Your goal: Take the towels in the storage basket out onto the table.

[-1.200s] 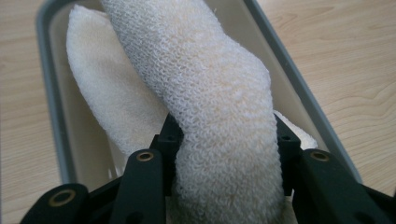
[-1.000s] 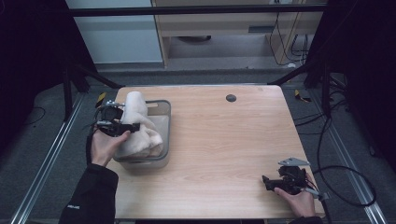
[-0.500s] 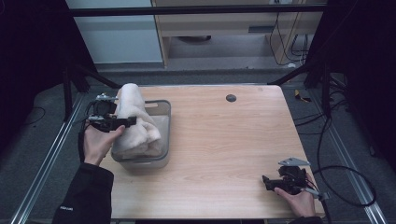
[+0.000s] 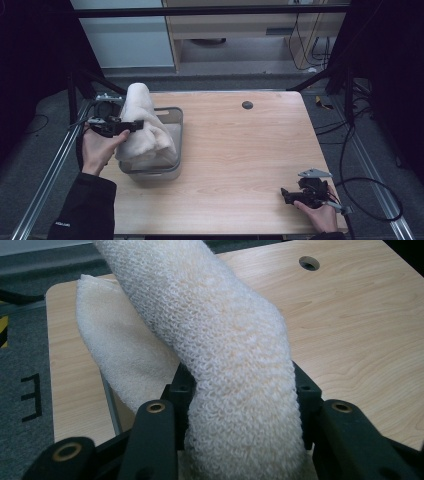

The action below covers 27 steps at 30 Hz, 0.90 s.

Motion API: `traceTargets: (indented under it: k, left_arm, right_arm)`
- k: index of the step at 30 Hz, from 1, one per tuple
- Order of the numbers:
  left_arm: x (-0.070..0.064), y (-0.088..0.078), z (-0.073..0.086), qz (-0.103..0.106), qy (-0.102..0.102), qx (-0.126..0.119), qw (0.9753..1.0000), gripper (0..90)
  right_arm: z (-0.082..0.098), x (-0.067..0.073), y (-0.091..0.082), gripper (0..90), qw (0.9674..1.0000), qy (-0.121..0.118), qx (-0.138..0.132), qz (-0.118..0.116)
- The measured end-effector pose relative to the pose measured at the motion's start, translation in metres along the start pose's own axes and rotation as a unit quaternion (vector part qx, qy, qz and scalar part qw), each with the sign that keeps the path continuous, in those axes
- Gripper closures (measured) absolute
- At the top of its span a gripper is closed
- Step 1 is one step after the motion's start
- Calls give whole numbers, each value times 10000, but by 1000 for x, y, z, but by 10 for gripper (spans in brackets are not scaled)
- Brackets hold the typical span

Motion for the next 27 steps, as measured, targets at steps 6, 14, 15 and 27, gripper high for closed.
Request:
traceTargets:
  k: [6, 14, 15, 27]
  left_arm:
    - [0, -8, -5, -38, 64, 25, 10000, 582]
    - [-3, -27, -15, -59, 137, -63, 9999, 582]
    - [-5, -30, -16, -46, 135, -107, 9998, 582]
    - [-23, -57, -27, 28, 382, -261, 9989, 582]
  right_arm:
    - [0, 0, 0, 18, 10000, 20, -4, -9]
    - [0, 0, 0, 18, 10000, 25, 0, -6]
    - [0, 0, 0, 18, 10000, 25, -1, -6]
    - [0, 0, -1, 17, 10000, 49, 0, -15]
Point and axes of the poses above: each handheld gripper's, and its own axes: y roughly forward along the jaws, z roughly out of its underside, x roughly to its left, the point moved 1 cm from there along y, roughly forward along the jaws, and after that the axes turned 7 degrees about -y, right-handed, at the moved point
